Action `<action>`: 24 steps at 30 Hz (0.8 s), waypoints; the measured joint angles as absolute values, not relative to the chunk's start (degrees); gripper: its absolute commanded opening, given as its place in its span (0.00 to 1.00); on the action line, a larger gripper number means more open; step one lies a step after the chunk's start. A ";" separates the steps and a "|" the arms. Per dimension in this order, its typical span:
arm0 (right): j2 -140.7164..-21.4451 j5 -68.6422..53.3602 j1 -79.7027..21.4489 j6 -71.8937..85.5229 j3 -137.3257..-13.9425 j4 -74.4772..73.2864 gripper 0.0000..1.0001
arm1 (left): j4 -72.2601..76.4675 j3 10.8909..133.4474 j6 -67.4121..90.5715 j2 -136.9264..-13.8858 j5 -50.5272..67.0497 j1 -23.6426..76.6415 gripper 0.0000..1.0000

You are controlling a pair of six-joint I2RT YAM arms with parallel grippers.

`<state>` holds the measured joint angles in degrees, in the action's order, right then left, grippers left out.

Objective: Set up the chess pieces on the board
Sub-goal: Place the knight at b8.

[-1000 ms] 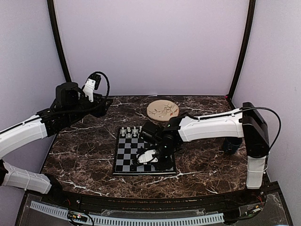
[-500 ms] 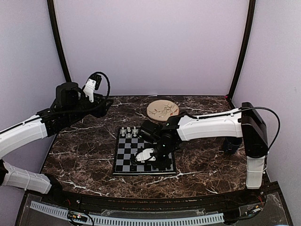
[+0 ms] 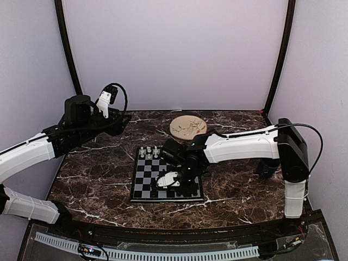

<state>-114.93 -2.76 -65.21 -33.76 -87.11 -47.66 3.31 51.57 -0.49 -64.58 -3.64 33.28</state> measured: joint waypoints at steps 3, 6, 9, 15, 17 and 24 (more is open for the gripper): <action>-114.93 -2.74 -65.23 -33.76 -87.13 -47.68 0.06 | 3.31 51.57 -0.62 -64.58 -3.60 33.28 0.63; -114.98 -2.74 -65.21 -33.74 -87.22 -47.86 0.02 | 3.31 51.57 -0.73 -64.58 -3.57 33.28 0.63; -115.07 -2.72 -65.21 -33.78 -87.44 -48.16 0.00 | 3.31 51.57 -0.82 -64.58 -3.57 33.28 0.63; -115.07 -2.68 -65.21 -33.80 -87.42 -48.60 0.00 | 3.31 51.57 -0.84 -64.58 -3.44 33.28 0.63; -115.02 -2.57 -65.21 -33.82 -87.39 -48.71 0.00 | 3.31 51.57 -0.84 -64.60 -3.44 33.28 0.63; -113.93 -1.58 -65.21 -33.82 -86.02 -49.32 0.00 | 3.31 51.57 -0.84 -64.62 -3.44 33.28 0.63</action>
